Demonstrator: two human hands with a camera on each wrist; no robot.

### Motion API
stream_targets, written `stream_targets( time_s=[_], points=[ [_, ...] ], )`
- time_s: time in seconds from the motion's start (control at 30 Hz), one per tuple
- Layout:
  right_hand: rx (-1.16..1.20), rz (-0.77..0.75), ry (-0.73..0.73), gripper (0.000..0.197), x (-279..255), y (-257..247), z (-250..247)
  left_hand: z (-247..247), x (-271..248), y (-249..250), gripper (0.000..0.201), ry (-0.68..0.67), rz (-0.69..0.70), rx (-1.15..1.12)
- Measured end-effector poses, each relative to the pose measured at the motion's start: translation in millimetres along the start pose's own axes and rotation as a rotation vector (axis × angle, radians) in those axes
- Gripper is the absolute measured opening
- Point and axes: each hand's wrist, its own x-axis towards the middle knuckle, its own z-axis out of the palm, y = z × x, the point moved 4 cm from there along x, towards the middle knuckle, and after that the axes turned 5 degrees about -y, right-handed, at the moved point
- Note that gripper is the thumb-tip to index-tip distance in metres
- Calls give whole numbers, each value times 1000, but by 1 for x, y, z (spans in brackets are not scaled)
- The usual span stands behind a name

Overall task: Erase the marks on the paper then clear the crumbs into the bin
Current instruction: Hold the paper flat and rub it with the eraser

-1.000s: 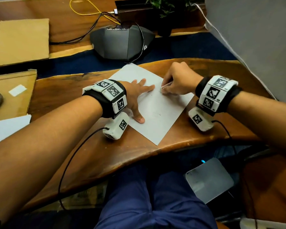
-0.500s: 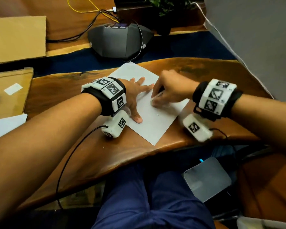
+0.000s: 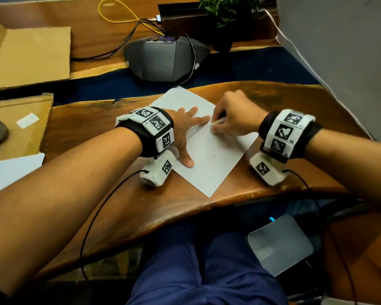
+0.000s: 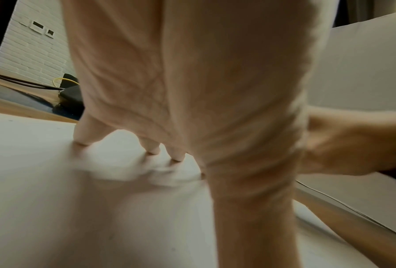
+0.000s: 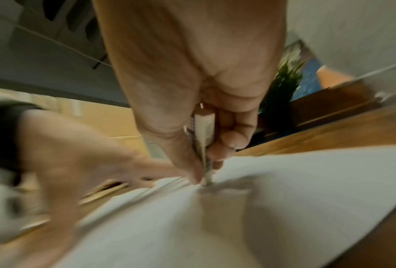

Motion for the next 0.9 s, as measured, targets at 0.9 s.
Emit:
stream_targets(
  time_s=[0.9],
  points=[
    [45,71,-13,13,13,13,-13,0,3,-2,148,46,15,12]
  ],
)
